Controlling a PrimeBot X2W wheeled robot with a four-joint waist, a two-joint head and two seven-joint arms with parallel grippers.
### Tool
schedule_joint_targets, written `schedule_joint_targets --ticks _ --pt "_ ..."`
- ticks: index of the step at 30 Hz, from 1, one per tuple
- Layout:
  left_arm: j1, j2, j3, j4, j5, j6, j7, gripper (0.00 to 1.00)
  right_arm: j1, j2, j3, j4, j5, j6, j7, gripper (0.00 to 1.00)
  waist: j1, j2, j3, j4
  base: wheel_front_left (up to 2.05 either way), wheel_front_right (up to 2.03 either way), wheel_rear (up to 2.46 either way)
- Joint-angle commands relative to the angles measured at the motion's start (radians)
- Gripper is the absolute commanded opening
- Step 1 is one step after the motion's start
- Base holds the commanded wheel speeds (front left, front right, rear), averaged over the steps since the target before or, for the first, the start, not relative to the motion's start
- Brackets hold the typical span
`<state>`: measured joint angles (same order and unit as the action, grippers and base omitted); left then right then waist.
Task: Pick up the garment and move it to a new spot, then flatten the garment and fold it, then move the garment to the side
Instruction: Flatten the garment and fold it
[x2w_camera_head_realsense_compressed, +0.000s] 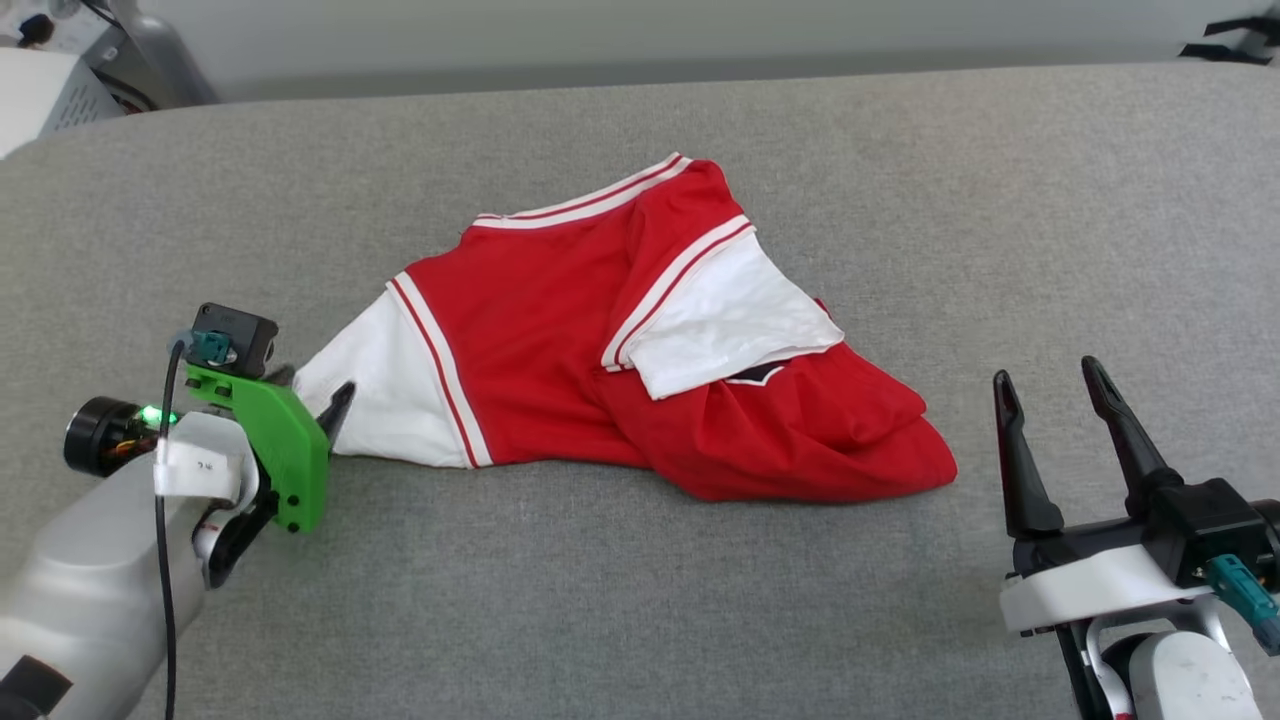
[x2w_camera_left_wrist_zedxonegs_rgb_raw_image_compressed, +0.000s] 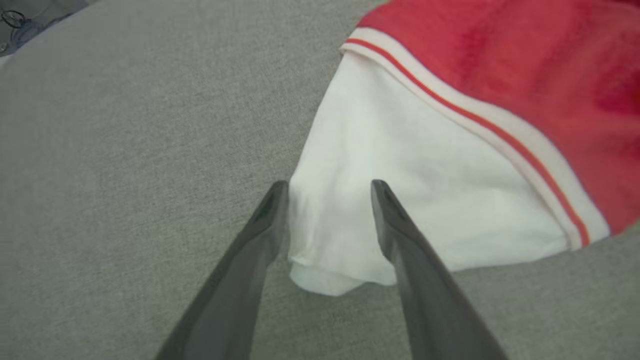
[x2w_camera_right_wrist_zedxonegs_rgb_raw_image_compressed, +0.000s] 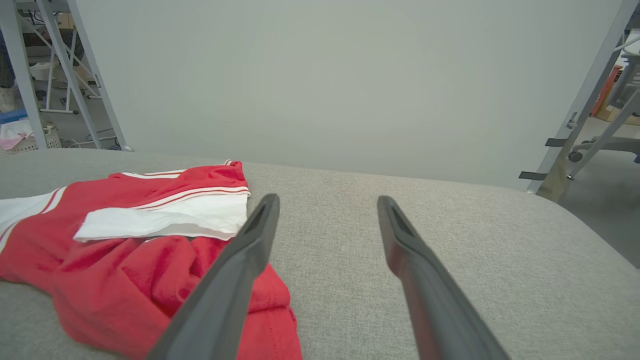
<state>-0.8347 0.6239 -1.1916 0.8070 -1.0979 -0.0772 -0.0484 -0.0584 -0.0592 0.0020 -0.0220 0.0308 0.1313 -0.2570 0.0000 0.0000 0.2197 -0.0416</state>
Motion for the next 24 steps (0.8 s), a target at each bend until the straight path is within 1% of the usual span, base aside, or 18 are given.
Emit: schedule_joint_targets --ticks 1,2,4,7,9,12,15,17,20,24 --pt "0.015 -0.011 0.014 0.006 0.011 0.025 -0.060 1.00 0.010 -0.007 -0.007 0.002 0.004 -0.001 -0.005 1.00 0.0000 0.0000 -0.027 0.009 0.00 0.00 0.00" --pt "0.019 -0.019 0.025 0.009 0.020 0.047 -0.118 1.00 0.011 -0.010 -0.015 0.001 0.007 -0.001 -0.005 1.00 0.0000 0.0000 -0.038 0.014 0.00 0.00 0.00" --pt "0.032 -0.034 0.045 0.003 0.036 0.087 -0.183 1.00 0.014 -0.014 -0.032 -0.003 0.014 -0.001 -0.005 1.00 0.0000 0.0000 -0.059 0.025 0.00 0.00 0.00" --pt "0.049 -0.044 0.105 -0.046 0.077 0.154 -0.211 1.00 0.011 -0.031 -0.058 -0.012 0.027 -0.001 -0.005 1.00 0.0000 0.0000 -0.078 0.046 0.00 0.00 0.00" --pt "0.068 -0.039 0.197 -0.137 0.145 0.213 -0.212 1.00 -0.001 -0.047 -0.073 -0.018 0.038 -0.001 -0.005 1.00 0.0000 0.0000 -0.085 0.062 0.00 0.00 0.00" --pt "0.163 -0.027 0.349 -0.299 0.279 0.306 -0.213 1.00 -0.041 -0.089 -0.077 -0.023 0.056 -0.001 -0.005 1.00 0.0000 0.0000 -0.089 0.082 0.00 0.00 0.00" --pt "0.285 -0.036 0.473 -0.454 0.404 0.375 -0.213 1.00 -0.099 -0.143 -0.066 -0.026 0.074 -0.001 0.007 1.00 0.0000 0.0000 -0.088 0.105 0.00 0.00 0.00" --pt "0.342 -0.043 0.534 -0.517 0.466 0.395 -0.213 1.00 -0.144 -0.177 -0.055 -0.026 0.095 -0.001 0.025 1.00 0.0000 0.0000 -0.083 0.118 0.00 0.00 0.00" --pt "0.422 -0.076 0.620 -0.610 0.560 0.421 -0.213 1.00 -0.232 -0.245 -0.025 -0.018 0.138 -0.001 0.076 1.00 0.0000 0.0000 -0.068 0.147 0.00 0.00 0.00" --pt "0.499 -0.125 0.700 -0.686 0.656 0.432 -0.213 1.00 -0.350 -0.323 0.043 -0.005 0.206 -0.001 0.182 1.00 0.0000 0.0000 -0.040 0.187 0.00 0.00 0.00"
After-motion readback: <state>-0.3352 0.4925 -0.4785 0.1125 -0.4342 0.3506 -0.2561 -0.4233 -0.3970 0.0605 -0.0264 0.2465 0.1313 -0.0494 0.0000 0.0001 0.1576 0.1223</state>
